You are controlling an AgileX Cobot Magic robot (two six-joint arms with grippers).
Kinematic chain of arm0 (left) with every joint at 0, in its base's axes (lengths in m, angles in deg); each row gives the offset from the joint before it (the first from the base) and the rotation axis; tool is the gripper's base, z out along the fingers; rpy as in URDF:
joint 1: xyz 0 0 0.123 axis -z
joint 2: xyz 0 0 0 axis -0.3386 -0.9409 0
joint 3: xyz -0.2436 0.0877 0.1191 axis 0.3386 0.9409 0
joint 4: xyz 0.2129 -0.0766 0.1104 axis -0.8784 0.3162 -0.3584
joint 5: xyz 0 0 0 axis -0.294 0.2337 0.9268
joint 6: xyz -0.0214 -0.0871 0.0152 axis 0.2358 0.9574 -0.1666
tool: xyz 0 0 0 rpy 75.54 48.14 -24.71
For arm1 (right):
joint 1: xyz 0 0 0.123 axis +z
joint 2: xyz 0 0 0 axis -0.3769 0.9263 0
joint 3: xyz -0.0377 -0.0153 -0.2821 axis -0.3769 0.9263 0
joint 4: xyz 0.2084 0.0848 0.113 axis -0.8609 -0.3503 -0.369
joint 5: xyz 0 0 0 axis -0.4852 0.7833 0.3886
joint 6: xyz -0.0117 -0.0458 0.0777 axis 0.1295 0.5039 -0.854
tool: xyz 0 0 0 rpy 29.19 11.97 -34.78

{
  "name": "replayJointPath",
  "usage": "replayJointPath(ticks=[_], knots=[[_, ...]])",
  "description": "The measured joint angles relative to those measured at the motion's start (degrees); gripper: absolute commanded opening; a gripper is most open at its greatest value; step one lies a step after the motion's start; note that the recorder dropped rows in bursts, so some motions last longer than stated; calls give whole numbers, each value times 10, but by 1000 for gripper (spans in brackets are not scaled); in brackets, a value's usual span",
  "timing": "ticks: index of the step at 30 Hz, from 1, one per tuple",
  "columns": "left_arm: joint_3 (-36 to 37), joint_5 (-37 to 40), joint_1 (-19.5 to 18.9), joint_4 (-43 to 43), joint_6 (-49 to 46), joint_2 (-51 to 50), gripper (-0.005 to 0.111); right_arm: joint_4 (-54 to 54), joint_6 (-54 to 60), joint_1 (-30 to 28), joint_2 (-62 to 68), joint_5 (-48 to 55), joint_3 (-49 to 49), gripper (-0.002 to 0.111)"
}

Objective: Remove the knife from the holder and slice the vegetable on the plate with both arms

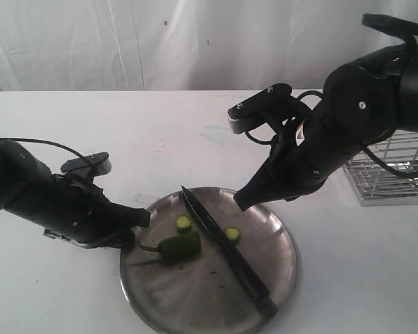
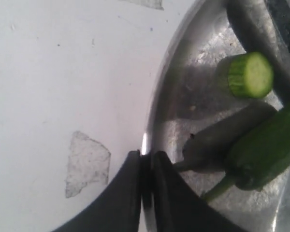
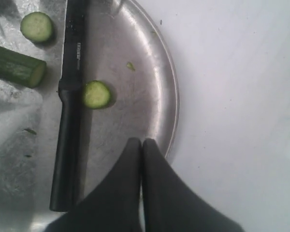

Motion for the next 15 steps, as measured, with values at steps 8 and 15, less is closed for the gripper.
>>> replayJointPath(ticks=[8,15], knots=[[0,-67,0,5,-2,0,0,-8,0,0,0,-1,0,0],[-4,-105,0,42,-3,-1,0,-29,0,0,0,-6,0,0]])
